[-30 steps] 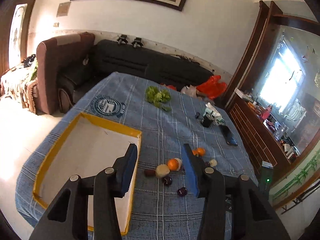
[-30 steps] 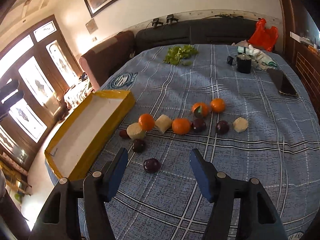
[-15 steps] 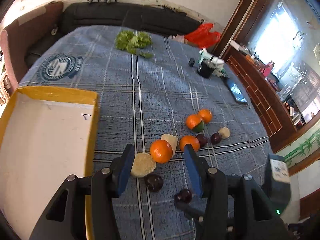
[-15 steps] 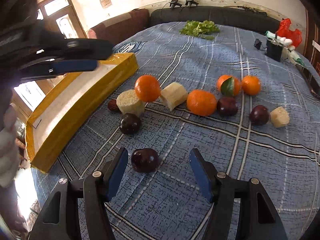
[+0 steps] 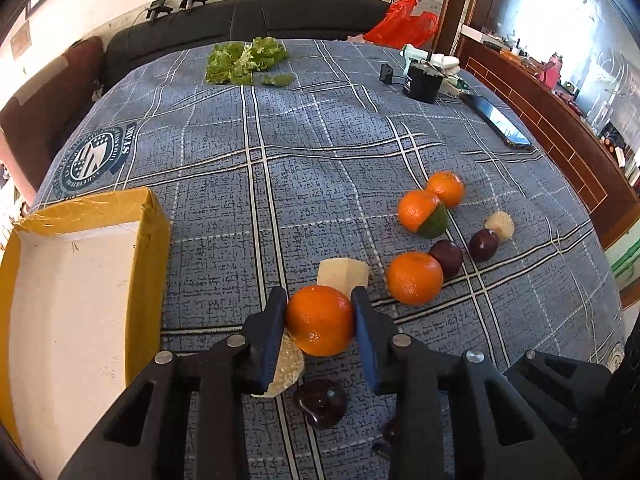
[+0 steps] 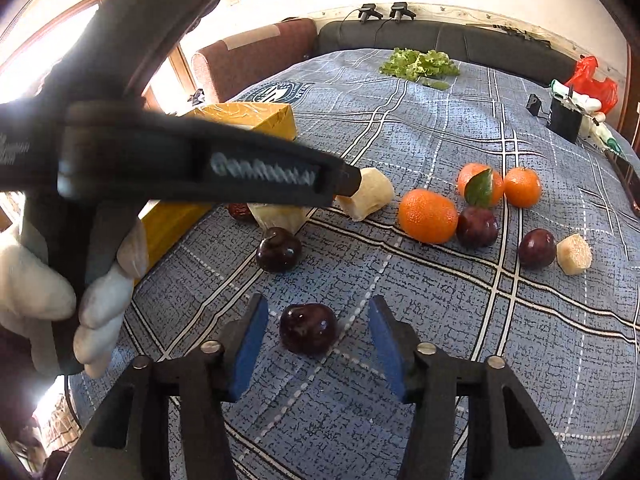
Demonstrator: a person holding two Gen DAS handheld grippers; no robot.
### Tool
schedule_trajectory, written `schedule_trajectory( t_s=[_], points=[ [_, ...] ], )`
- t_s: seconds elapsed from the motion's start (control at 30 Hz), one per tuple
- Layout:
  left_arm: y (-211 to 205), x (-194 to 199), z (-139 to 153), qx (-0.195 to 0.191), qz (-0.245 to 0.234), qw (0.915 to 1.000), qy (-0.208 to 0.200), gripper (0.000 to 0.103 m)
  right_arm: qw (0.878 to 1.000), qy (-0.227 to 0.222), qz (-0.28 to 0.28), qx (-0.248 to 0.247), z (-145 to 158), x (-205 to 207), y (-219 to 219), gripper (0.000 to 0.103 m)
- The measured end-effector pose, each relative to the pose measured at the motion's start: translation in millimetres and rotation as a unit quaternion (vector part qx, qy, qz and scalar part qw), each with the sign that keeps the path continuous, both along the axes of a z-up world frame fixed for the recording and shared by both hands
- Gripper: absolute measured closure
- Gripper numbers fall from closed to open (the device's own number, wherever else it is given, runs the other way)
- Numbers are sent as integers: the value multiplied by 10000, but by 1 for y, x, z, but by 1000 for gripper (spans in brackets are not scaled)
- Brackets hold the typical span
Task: Organize fruits
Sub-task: 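Grasp an orange with the left tool while the right tool grasps a dark plum, then carry the orange and plum over the yellow-edged tray and open both tools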
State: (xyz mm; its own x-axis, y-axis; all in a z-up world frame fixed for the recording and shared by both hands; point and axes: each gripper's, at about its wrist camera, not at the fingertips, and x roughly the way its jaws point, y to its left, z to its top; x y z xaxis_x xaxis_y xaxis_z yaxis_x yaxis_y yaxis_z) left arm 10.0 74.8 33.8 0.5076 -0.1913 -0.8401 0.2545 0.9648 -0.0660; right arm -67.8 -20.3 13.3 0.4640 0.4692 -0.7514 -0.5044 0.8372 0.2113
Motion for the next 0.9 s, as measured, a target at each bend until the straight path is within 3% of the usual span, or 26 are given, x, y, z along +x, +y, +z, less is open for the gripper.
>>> schedule_trajectory(
  t_s=[0.07,0.17,0.33,0.5,0.77,0.9],
  points=[
    [3,-4,3,-69,41,10000,-24,72,10000,50,13,30,-1,0,0,63],
    [15,-13,12,-285,180,9994,-97,72,10000,20,10,39,0,-2,0,71],
    [56,-46,45,-802,619,9940,-418,71,9999,-19,-141,87,9,-9,-8,72],
    [126,-90,65,-1248,1420,9796,-675,71,9990,-38,-43,433,32,-22,-8,72],
    [228,-133,35,-990,2861,9517,-508,71,9825,491,930,1537,69,-19,65,71],
    [254,-143,16,-808,3263,9410,-389,71,9759,691,1361,1562,64,-22,124,71]
  ],
)
